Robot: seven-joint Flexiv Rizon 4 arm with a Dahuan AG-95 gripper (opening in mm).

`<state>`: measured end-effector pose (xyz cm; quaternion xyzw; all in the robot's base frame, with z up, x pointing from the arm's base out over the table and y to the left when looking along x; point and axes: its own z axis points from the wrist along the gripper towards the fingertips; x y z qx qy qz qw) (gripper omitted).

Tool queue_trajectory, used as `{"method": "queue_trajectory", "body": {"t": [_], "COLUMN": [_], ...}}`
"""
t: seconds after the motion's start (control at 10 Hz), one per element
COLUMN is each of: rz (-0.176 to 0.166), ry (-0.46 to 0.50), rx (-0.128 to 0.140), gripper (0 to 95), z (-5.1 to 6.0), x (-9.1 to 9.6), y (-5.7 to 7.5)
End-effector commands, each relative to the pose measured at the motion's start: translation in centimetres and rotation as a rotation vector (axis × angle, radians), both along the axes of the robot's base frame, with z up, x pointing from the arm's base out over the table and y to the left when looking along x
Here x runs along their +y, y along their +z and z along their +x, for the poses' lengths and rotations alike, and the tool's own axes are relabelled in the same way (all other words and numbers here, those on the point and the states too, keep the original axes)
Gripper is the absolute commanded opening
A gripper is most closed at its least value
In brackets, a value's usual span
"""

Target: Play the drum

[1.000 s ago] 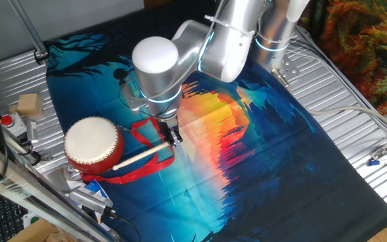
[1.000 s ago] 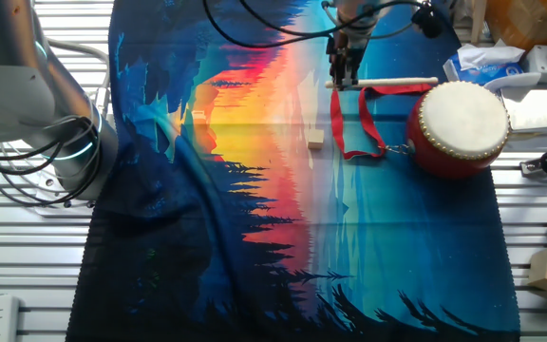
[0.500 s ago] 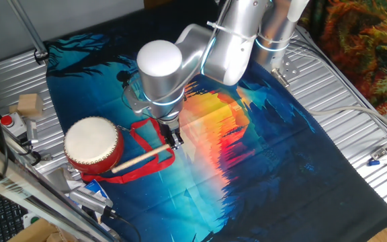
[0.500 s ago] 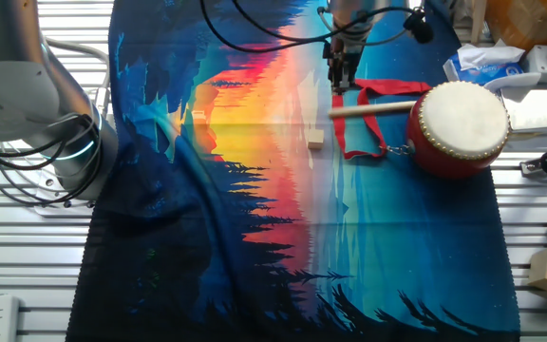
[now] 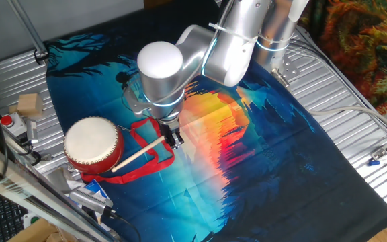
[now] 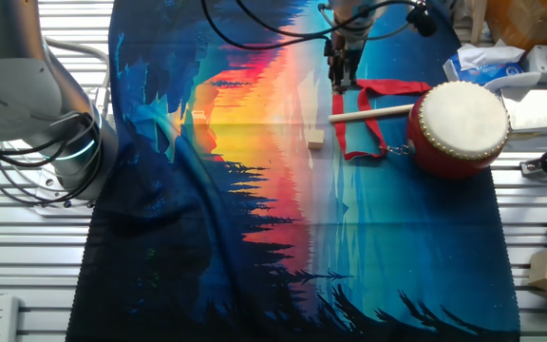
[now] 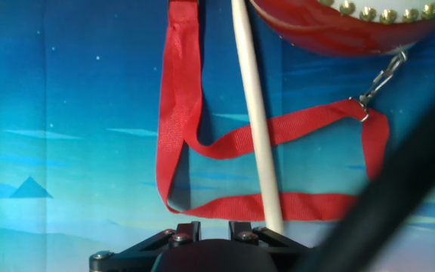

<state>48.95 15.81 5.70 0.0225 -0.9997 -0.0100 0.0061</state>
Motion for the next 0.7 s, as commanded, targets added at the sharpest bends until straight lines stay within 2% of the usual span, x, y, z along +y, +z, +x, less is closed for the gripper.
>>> {"method": "queue_trajectory", "body": {"t": [0.1,0.2,0.7], "rz": [-0.003,-0.011,-0.010], "ry": [-0.001,-0.002,-0.008], "rx": [0.008,0.007,0.012], "gripper": [19.0,19.0,19.0], "z": [-0.03,0.01,0.03], "x": [-0.12,-0.16,-0.21], "y": [0.66,0.94,1.24]}}
